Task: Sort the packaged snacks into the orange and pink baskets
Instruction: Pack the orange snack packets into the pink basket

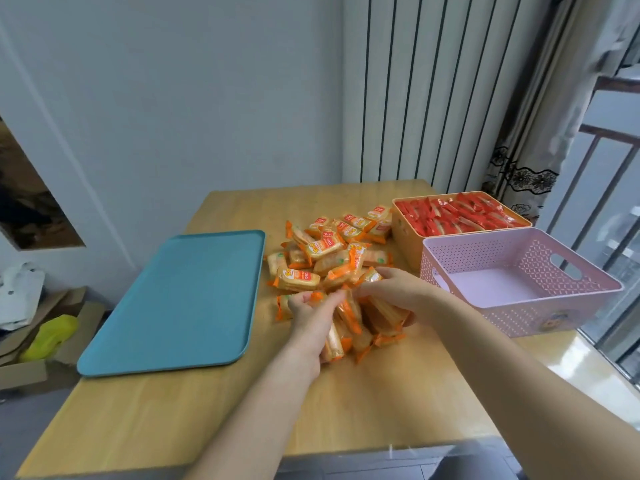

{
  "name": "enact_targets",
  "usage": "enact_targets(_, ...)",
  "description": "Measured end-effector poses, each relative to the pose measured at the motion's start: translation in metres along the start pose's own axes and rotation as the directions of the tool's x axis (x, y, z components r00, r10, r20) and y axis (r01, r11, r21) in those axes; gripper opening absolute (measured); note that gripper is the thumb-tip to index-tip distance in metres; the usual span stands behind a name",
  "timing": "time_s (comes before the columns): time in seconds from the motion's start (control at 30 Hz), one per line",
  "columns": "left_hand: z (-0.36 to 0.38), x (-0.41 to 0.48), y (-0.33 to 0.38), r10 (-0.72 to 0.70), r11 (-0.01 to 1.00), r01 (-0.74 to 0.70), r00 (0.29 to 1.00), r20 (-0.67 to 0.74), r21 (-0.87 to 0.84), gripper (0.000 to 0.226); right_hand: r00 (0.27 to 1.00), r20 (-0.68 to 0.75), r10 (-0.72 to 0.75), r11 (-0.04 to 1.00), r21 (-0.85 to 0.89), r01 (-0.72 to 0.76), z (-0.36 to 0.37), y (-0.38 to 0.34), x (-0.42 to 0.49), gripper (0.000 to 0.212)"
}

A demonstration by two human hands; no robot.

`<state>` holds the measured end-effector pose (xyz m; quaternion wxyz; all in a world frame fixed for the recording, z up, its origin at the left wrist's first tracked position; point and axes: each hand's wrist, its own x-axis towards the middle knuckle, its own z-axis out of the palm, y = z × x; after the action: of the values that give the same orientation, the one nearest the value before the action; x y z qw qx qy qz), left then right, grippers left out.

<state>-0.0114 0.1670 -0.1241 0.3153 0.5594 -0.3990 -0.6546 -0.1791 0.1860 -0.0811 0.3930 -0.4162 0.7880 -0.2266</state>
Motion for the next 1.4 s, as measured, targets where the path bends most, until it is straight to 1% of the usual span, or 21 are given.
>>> enact_targets(0.07,0.001,-0.002,-0.008,0.054,0.998,-0.054,0.999,-0.007,0.017,0.082,1.0,0.008,0.016,0.994,0.111,-0.017,0.001,0.003,0.0,0.109)
enact_targets(0.13,0.002,-0.003,-0.011,0.077,0.997,-0.077,0.997,0.001,0.009,0.097,1.0,-0.004,0.019,0.992,0.124,-0.018,0.002,0.005,-0.002,0.115)
enact_targets(0.23,0.004,-0.004,-0.011,0.069,0.995,-0.065,0.996,0.048,-0.077,0.125,0.999,-0.026,0.031,0.992,0.124,-0.028,0.004,0.007,-0.007,0.122)
enact_targets(0.37,0.009,-0.014,-0.006,0.119,0.985,-0.107,0.989,0.089,-0.132,0.121,0.998,0.043,-0.04,0.969,0.244,0.028,0.004,0.008,-0.012,0.074)
enact_targets(0.47,0.009,-0.023,0.002,0.158,0.978,-0.142,0.983,0.096,-0.154,0.123,0.989,0.059,-0.134,0.938,0.33,0.108,-0.001,0.002,-0.023,0.069)
enact_targets(0.6,0.019,-0.047,0.027,0.331,0.937,-0.312,0.937,0.115,-0.158,0.124,0.942,-0.008,-0.337,0.866,0.389,0.313,-0.037,-0.013,-0.045,0.044)
enact_targets(0.7,0.054,-0.053,0.054,0.408,0.911,-0.38,0.889,0.21,-0.162,0.124,0.907,-0.104,-0.409,0.829,0.373,0.416,-0.083,-0.009,-0.053,0.056)
enact_targets(0.77,0.09,-0.049,0.07,0.426,0.905,-0.407,0.866,0.262,-0.126,0.125,0.906,-0.186,-0.38,0.816,0.394,0.423,-0.113,0.005,-0.049,0.064)
enact_targets(0.83,0.127,-0.044,0.079,0.431,0.898,-0.438,0.848,0.308,-0.053,0.13,0.911,-0.229,-0.344,0.789,0.455,0.412,-0.139,0.027,-0.044,0.061)
enact_targets(0.93,0.172,-0.035,0.079,0.363,0.91,-0.41,0.852,0.378,0.051,0.144,0.953,-0.214,-0.213,0.804,0.516,0.295,-0.161,0.064,-0.032,0.063)
enact_targets(1.0,0.191,-0.035,0.078,0.317,0.915,-0.389,0.854,0.414,0.103,0.145,0.965,-0.235,-0.121,0.87,0.442,0.217,-0.167,0.085,-0.022,0.073)
enact_targets(1.03,0.195,-0.036,0.08,0.319,0.912,-0.396,0.849,0.421,0.107,0.136,0.956,-0.287,-0.069,0.903,0.39,0.183,-0.17,0.094,-0.014,0.086)
enact_targets(1.07,0.195,-0.035,0.083,0.345,0.908,-0.41,0.845,0.409,0.083,0.118,0.931,-0.365,-0.013,0.937,0.321,0.139,-0.172,0.101,-0.007,0.103)
enact_targets(1.1,0.194,-0.03,0.084,0.399,0.894,-0.447,0.832,0.386,0.04,0.092,0.882,-0.47,0.026,0.969,0.229,0.093,-0.175,0.105,-0.005,0.109)
enact_targets(1.13,0.192,-0.025,0.084,0.462,0.864,-0.503,0.809,0.365,0.022,0.066,0.831,-0.555,0.023,0.984,0.16,0.08,-0.178,0.11,-0.003,0.102)
enact_targets(1.17,0.188,-0.019,0.082,0.516,0.818,-0.571,0.782,0.349,0.072,0.047,0.783,-0.621,-0.019,0.99,0.098,0.102,-0.18,0.111,-0.004,0.084)
enact_targets(1.2,0.185,-0.011,0.076,0.549,0.757,-0.629,0.758,0.352,0.174,0.037,0.743,-0.665,-0.082,0.99,0.033,0.138,-0.18,0.113,-0.006,0.064)
enact_targets(1.27,0.18,0.004,0.06,0.547,0.591,-0.691,0.723,0.422,0.417,0.035,0.686,-0.701,-0.197,0.976,-0.072,0.207,-0.178,0.114,-0.007,0.034)
enact_targets(1.3,0.178,0.011,0.051,0.544,0.48,-0.711,0.701,0.462,0.513,0.039,0.687,-0.684,-0.246,0.964,-0.1,0.246,-0.176,0.113,-0.008,0.024)
enact_targets(1.37,0.17,0.018,0.043,0.548,0.291,-0.733,0.654,0.521,0.614,0.043,0.711,-0.611,-0.347,0.936,-0.177,0.304,-0.169,0.107,-0.01,0.017)
enact_targets(1.4,0.166,0.021,0.043,0.556,0.259,-0.739,0.64,0.53,0.622,0.044,0.724,-0.553,-0.412,0.911,-0.248,0.329,-0.166,0.103,-0.01,0.02)
